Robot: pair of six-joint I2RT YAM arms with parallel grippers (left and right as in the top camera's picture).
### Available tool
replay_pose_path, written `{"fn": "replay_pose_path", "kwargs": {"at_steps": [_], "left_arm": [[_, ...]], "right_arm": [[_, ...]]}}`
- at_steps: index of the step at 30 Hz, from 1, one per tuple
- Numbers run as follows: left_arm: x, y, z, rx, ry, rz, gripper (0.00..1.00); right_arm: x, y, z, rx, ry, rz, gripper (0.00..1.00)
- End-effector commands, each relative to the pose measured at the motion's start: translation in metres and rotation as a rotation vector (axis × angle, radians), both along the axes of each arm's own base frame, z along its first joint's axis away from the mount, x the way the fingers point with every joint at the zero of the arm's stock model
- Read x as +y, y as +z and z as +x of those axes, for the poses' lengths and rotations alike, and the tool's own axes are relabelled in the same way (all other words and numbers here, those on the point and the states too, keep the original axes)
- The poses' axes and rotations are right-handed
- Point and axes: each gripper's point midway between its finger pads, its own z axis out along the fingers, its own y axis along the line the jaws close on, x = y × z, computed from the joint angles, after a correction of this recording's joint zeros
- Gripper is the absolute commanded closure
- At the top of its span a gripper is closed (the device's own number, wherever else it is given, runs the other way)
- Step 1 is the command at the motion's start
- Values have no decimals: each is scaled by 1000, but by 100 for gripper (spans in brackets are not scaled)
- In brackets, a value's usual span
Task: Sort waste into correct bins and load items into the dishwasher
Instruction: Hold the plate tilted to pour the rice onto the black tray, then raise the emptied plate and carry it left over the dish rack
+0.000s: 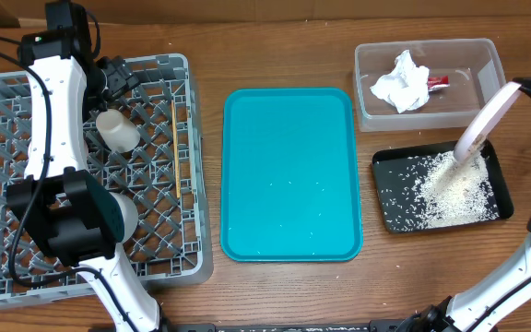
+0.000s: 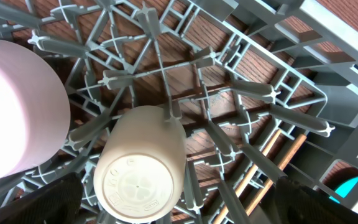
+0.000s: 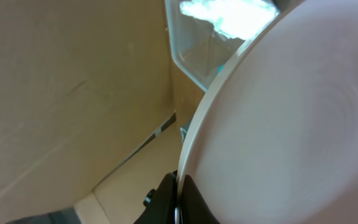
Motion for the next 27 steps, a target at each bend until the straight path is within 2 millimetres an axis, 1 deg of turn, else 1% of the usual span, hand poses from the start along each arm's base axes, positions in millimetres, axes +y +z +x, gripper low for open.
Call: {"fn": "replay_pose_path", "kwargs": {"at_steps": [1,2,5,7,10,12,13,15,17,19,20,23,26,27], "left_arm": [[-1,8,5,-28,12,-6,0],[-1,8,5,-28,12,-6,0],[-1,8,5,-28,12,-6,0],[-1,8,5,-28,12,-6,0],[-1,8,5,-28,12,-6,0],[-1,8,5,-28,12,-6,0],[-1,8,5,-28,12,-6,0],[-1,8,5,-28,12,-6,0],[-1,8,5,-28,12,-6,0],[-1,8,5,-28,12,-6,0],[-1,8,5,-28,12,-6,0],[-1,8,5,-28,12,-6,0],[-1,8,5,-28,12,-6,0],[-1,8,5,-28,12,-6,0]], "right_arm": [[8,20,-2,-62,12,-5,96],[6,16,-3,-44,9,-14,97],[7,13,-3,-35,10,-7,97],[10,19,-1,-65,17,13,97],[8,18,2,-75,11,4,97],[5,16,2,-51,-3,10,97],[8,18,-1,-39,-2,34,97],[13,27,0,-104,20,46,96],[13,27,0,-98,21,34,97],[5,20,-2,-61,-1,12,96],[6,18,-4,-39,-5,20,96],[12,25,-1,-82,13,40,97],[5,22,4,-90,-3,18,97],[6,22,1,-69,-8,36,97]]}}
